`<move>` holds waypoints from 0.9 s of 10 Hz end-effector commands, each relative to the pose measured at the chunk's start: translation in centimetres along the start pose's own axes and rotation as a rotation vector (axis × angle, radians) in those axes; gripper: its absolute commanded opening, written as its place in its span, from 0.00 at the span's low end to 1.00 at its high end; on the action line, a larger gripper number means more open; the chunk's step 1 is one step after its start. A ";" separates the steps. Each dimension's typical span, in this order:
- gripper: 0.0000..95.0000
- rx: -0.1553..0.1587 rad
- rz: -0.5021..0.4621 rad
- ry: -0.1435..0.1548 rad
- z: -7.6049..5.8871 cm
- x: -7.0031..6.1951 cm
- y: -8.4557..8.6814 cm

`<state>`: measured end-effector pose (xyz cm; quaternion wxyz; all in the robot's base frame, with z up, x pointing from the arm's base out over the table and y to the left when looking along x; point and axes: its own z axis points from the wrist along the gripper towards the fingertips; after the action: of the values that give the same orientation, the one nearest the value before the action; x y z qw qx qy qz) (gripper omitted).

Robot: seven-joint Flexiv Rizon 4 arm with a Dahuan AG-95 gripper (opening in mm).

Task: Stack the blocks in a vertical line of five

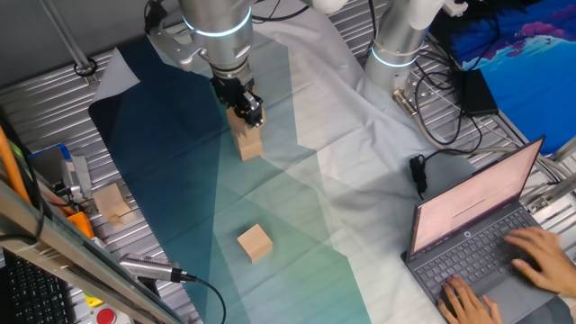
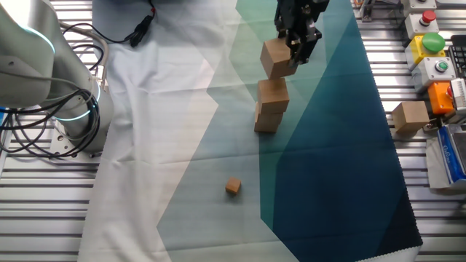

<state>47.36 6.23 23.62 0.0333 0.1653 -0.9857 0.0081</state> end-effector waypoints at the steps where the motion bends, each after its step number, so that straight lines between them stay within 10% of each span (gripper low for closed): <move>1: 0.00 0.001 0.007 -0.002 0.0 0.1 -0.1; 9: 0.00 0.015 0.051 -0.003 -0.1 0.2 0.2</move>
<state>47.18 6.33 23.74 0.0312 0.1399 -0.9895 0.0164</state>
